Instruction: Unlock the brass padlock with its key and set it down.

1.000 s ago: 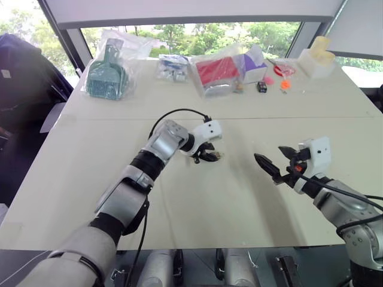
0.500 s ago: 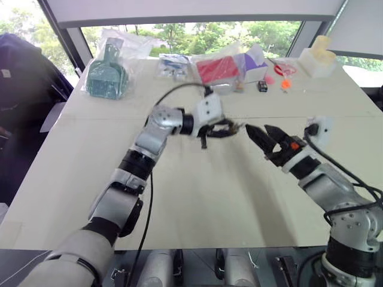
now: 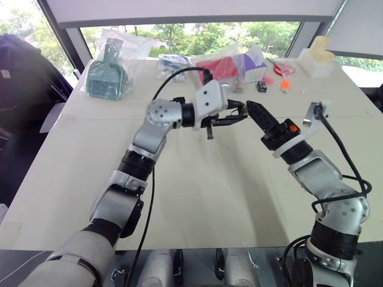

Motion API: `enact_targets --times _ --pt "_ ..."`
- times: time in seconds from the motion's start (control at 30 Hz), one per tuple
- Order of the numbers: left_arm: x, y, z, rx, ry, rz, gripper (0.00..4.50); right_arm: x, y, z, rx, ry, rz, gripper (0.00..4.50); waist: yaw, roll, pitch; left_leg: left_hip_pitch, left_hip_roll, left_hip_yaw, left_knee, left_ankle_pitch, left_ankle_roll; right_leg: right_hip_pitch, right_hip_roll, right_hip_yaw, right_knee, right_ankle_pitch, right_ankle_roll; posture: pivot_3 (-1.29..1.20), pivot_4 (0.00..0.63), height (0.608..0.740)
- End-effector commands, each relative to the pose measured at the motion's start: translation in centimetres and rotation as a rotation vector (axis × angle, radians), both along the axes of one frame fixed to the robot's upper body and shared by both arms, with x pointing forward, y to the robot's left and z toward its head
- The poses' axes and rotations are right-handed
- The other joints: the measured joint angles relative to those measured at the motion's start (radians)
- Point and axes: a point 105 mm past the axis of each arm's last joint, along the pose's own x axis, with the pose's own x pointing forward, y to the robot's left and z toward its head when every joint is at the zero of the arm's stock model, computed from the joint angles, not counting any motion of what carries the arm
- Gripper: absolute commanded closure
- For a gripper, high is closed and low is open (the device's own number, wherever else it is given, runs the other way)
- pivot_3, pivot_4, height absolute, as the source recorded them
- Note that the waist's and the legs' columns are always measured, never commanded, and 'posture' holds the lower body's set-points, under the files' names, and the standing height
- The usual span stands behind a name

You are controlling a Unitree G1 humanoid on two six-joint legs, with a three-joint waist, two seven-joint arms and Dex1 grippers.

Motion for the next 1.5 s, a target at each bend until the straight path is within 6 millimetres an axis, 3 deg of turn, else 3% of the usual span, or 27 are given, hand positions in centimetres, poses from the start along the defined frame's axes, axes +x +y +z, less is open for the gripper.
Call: enact_targets --times 0.03,0.13,0.43,0.47,0.5,0.63,0.87,0.93,1.1,1.43,1.5 --pt "-0.8 -0.2 1.7 -0.058 -0.070 -0.020 3.63 -0.6 0.2 1.3 0.019 -0.050 0.006 2.82 0.000 0.000 0.000 0.000 0.000 0.000 0.000 0.000 0.000 0.000 0.000 0.000 0.000 0.000 0.000 0.00 0.150 0.735" --pt "-0.9 -0.3 1.6 -0.057 -0.083 -0.019 3.63 -0.5 0.3 1.5 0.050 -0.052 0.000 4.39 -0.001 0.000 0.000 0.000 0.000 0.000 0.000 0.000 0.000 0.000 0.000 0.000 0.000 0.000 0.000 0.00 0.150 0.735" --pt "-0.7 -0.2 1.5 -0.060 -0.093 -0.003 3.63 -0.3 0.7 1.6 0.092 -0.048 -0.015 4.45 0.000 0.000 0.000 0.000 0.000 0.000 0.000 0.000 0.000 0.000 0.000 0.000 0.000 0.000 0.000 0.00 0.150 0.735" --pt "-0.6 -0.1 1.4 -0.060 -0.092 0.000 3.63 -0.2 0.7 1.4 0.085 -0.044 -0.021 3.59 0.000 0.000 0.000 0.000 0.000 0.000 0.000 0.000 0.000 0.000 0.000 0.000 0.000 0.000 0.000 0.00 0.150 0.735" --pt "-0.6 -0.1 1.4 -0.060 -0.092 0.002 3.63 -0.1 0.6 1.3 0.081 -0.042 -0.025 3.35 0.000 0.000 0.000 0.000 0.000 0.000 0.000 0.000 0.000 0.000 0.000 0.000 0.000 0.000 0.000 0.00 0.150 0.735" --pt "-0.4 0.0 1.4 -0.059 -0.096 0.009 3.63 0.2 0.2 1.0 0.068 -0.027 -0.053 1.31 0.000 0.000 0.000 0.000 0.000 0.000 0.000 0.000 0.000 0.000 0.000 0.000 0.000 0.000 0.000 0.00 0.150 0.735" --pt "-0.3 0.0 1.4 -0.061 -0.101 0.013 3.63 0.3 -0.1 1.2 0.086 -0.031 -0.065 1.31 0.000 0.000 0.000 0.000 0.000 0.000 0.000 0.000 0.000 0.000 0.000 0.000 0.000 0.000 0.000 0.00 0.150 0.735" --pt "-0.3 0.0 1.4 -0.060 -0.103 0.014 3.63 0.2 -0.2 1.3 0.097 -0.037 -0.066 2.07 0.000 0.000 0.000 0.000 0.000 0.000 0.000 0.000 0.000 0.000 0.000 0.000 0.000 0.000 0.000 0.00 0.150 0.735" --pt "-0.3 0.1 1.5 -0.062 -0.120 0.022 3.63 0.1 0.0 1.4 0.108 -0.042 -0.056 4.44 -0.001 0.000 0.000 0.000 0.000 0.000 0.000 0.000 0.000 0.000 0.000 0.000 0.000 0.000 0.000 0.00 0.150 0.735" --pt "-0.6 -0.2 2.5 -0.092 -0.439 0.095 3.63 0.9 -0.3 0.3 0.157 0.012 -0.120 4.44 0.000 0.000 0.000 0.000 0.000 0.000 0.000 0.000 0.000 0.001 0.000 0.000 -0.001 0.000 0.000 0.00 0.150 0.735" --pt "-0.5 0.0 3.1 -0.107 -0.613 0.158 3.63 1.4 -0.3 -0.2 0.202 0.059 -0.156 4.44 -0.001 0.000 0.000 0.000 0.000 0.000 0.000 0.000 0.000 0.001 0.000 0.000 -0.001 0.000 0.000 0.00 0.150 0.735"
